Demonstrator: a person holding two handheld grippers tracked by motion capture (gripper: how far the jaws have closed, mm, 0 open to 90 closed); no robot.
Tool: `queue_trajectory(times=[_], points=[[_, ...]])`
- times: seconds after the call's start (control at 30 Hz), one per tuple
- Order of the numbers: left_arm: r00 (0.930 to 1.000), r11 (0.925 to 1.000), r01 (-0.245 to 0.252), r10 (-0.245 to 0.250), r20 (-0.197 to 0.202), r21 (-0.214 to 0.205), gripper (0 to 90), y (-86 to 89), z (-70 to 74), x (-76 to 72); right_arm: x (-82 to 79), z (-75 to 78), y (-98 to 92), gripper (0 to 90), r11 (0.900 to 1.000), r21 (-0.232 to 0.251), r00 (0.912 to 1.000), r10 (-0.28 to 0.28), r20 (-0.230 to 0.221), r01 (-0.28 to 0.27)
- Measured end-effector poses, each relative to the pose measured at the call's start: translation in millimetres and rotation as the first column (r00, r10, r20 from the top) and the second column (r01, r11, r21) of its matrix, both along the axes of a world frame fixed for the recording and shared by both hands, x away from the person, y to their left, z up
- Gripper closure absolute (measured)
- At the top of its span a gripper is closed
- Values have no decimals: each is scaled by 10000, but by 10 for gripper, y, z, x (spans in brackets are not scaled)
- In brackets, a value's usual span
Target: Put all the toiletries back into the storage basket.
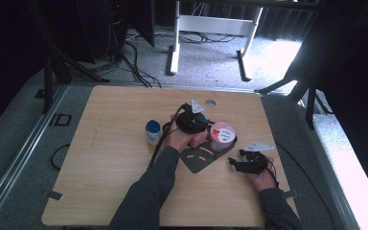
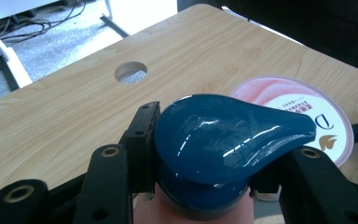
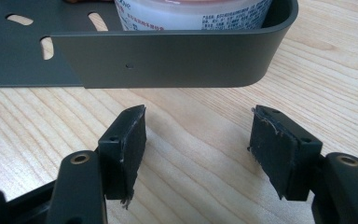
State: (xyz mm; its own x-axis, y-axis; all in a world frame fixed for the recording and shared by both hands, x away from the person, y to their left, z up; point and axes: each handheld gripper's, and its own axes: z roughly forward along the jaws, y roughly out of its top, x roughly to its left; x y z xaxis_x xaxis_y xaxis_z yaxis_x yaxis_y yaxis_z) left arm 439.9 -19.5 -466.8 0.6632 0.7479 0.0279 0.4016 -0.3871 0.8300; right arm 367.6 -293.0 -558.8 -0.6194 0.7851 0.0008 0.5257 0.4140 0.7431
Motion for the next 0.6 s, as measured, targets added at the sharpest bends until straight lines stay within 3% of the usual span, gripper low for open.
queue_trajectory(times=[0.33, 0.6], points=[[9999, 10000, 11, -10, 137, -80, 530, -74, 29, 82, 0, 0, 0, 358, 10000, -8, 10000, 1, 0, -1], [9999, 9997, -166, 166, 3, -177, 530, -111, -26, 161, 0, 0, 0, 357, 10000, 5, 10000, 1, -4, -1]])
